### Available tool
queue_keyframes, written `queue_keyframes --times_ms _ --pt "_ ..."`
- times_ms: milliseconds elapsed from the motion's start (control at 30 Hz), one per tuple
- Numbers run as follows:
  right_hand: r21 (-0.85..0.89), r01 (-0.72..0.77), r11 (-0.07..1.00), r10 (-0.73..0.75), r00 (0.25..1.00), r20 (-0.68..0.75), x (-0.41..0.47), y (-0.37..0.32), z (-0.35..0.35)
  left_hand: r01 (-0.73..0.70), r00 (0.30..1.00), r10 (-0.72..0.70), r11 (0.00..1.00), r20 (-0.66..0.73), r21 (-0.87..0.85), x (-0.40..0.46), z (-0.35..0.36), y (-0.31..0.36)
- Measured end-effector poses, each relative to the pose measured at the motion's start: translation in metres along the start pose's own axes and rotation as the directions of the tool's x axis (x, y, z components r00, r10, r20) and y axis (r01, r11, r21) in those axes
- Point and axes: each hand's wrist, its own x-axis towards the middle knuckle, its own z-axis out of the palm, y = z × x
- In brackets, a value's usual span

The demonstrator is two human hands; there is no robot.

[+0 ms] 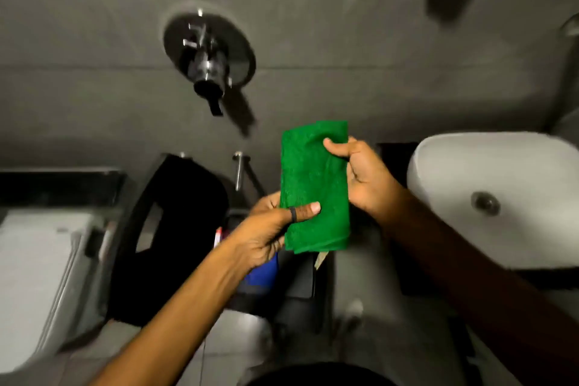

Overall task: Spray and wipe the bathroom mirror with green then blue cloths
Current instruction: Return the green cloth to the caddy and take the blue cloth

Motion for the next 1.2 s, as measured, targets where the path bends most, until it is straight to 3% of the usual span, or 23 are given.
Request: queue_keyframes --times_ms 100,267,433,567,633,733,767,833,933,1000,1133,1200 --pt "-0.165 -0.120 0.979 0.089 0.979 -0.184 0.047 0.084 -0.055 0.133 0.976 -0.131 0.991 -0.173 -0.001 0.037 -0.057 -0.087" --pt "-0.458 -0.405 0.791 0.205 0.882 -0.424 0.126 0.201 -0.149 0.235 0.898 -0.263 0.964 -0.354 -0.122 0.102 -0.132 -0.215" --pt "-0.692 -0.321 0.646 0.072 0.929 -0.364 0.195 0.280 -0.205 0.214 0.859 -0.301 0.946 -0.414 -0.243 0.177 -0.174 -0.309" --pt "-0.833 -0.200 0.516 0.020 0.975 -0.222 0.232 0.304 -0.216 0.213 0.829 -0.305 0.947 -0.468 -0.239 0.214 -0.182 -0.335" --pt "-0.913 -0.125 0.388 0.001 0.991 -0.135 0.234 0.308 -0.217 0.225 0.760 -0.242 0.969 -0.603 -0.105 0.211 -0.185 -0.336" --pt "-0.971 -0.091 0.220 -0.094 0.989 -0.114 0.230 0.306 -0.210 0.259 0.563 0.119 0.915 -0.818 0.311 0.189 -0.195 -0.326" --pt "-0.972 -0.097 0.215 -0.127 0.984 -0.126 0.225 0.306 -0.203 0.273 0.522 0.203 0.880 -0.829 0.387 0.182 -0.201 -0.322" --pt "-0.957 -0.110 0.268 -0.160 0.975 -0.157 0.214 0.310 -0.194 0.327 0.534 0.286 0.798 -0.796 0.507 0.179 -0.215 -0.312" --pt "-0.916 -0.105 0.386 -0.122 0.979 -0.164 0.192 0.321 -0.186 0.524 0.601 0.196 0.634 -0.775 0.568 0.189 -0.230 -0.293" --pt "-0.877 -0.112 0.468 -0.065 0.985 -0.160 0.178 0.327 -0.184 0.627 0.591 0.094 0.571 -0.801 0.530 0.198 -0.235 -0.284" --pt "-0.748 -0.173 0.641 0.020 0.978 -0.209 0.147 0.326 -0.182 0.709 0.582 -0.119 0.558 -0.804 0.430 0.206 -0.234 -0.261" --pt "-0.641 -0.239 0.729 0.093 0.963 -0.253 0.133 0.317 -0.181 0.667 0.612 -0.147 0.624 -0.777 0.407 0.207 -0.225 -0.247"
